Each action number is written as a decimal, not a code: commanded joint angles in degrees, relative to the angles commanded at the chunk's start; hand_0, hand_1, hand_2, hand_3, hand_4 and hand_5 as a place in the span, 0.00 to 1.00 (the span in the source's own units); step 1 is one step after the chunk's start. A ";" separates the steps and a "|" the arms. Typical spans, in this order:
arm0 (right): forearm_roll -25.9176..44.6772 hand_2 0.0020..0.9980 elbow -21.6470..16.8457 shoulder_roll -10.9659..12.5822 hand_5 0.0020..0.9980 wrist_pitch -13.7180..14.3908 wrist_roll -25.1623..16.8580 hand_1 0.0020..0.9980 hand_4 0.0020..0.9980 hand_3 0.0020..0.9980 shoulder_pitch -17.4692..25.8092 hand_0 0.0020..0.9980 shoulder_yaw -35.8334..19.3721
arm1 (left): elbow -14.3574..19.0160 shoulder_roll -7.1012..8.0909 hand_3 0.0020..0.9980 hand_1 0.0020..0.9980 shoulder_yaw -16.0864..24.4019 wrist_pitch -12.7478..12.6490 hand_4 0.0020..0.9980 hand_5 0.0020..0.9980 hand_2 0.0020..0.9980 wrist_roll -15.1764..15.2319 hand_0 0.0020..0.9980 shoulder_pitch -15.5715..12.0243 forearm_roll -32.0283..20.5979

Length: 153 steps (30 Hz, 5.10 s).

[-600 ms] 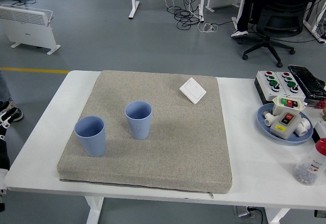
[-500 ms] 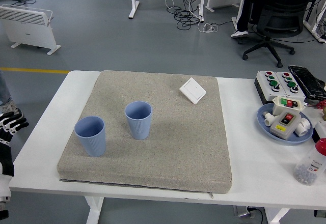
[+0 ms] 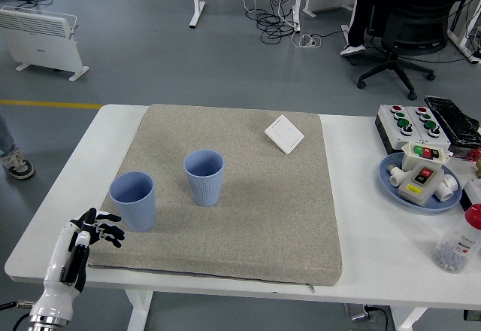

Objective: Push cup pick cup insert cup

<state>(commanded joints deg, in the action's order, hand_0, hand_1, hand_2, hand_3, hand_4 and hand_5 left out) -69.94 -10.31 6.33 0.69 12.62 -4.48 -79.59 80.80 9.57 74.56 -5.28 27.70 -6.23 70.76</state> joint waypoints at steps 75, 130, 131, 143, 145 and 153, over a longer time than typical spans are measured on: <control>0.06 0.63 0.00 -0.49 0.43 -0.14 0.07 0.60 0.11 0.54 0.29 0.69 0.79 | -20.39 4.06 0.49 0.61 -4.58 5.92 0.60 1.00 0.53 -4.96 0.69 18.86 8.46; 0.72 0.62 0.00 -0.59 0.43 -0.54 -0.08 0.60 0.11 0.55 -0.37 0.69 2.74 | -43.17 -0.94 0.48 0.61 -7.58 4.65 0.58 1.00 0.52 -2.85 0.68 37.76 12.03; 0.73 0.62 0.00 -0.58 0.43 -0.56 -0.05 0.60 0.11 0.55 -0.34 0.69 2.81 | -43.60 -1.05 0.48 0.61 -7.52 4.67 0.58 1.00 0.52 -2.74 0.68 38.01 12.00; 0.89 0.63 0.00 -0.49 0.43 -0.61 0.15 0.60 0.11 0.55 0.05 0.69 3.16 | -44.91 -1.88 0.48 0.61 -7.49 4.18 0.57 1.00 0.52 -2.43 0.68 38.11 12.12; 0.88 0.63 0.00 -0.46 0.43 -0.62 0.15 0.60 0.11 0.55 0.10 0.69 3.17 | -44.51 -1.84 0.48 0.61 -7.24 4.00 0.57 1.00 0.52 -2.47 0.68 37.75 12.26; 0.57 0.63 0.00 -0.45 0.43 -0.56 0.17 0.60 0.10 0.54 0.29 0.70 2.75 | -37.49 -0.17 0.48 0.58 -6.64 2.85 0.56 1.00 0.51 -3.72 0.59 34.07 12.84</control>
<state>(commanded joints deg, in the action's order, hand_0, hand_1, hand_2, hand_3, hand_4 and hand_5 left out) -69.37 -10.31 5.88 0.13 12.79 -4.19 -76.84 43.31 9.41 67.92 -2.43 23.98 27.84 83.61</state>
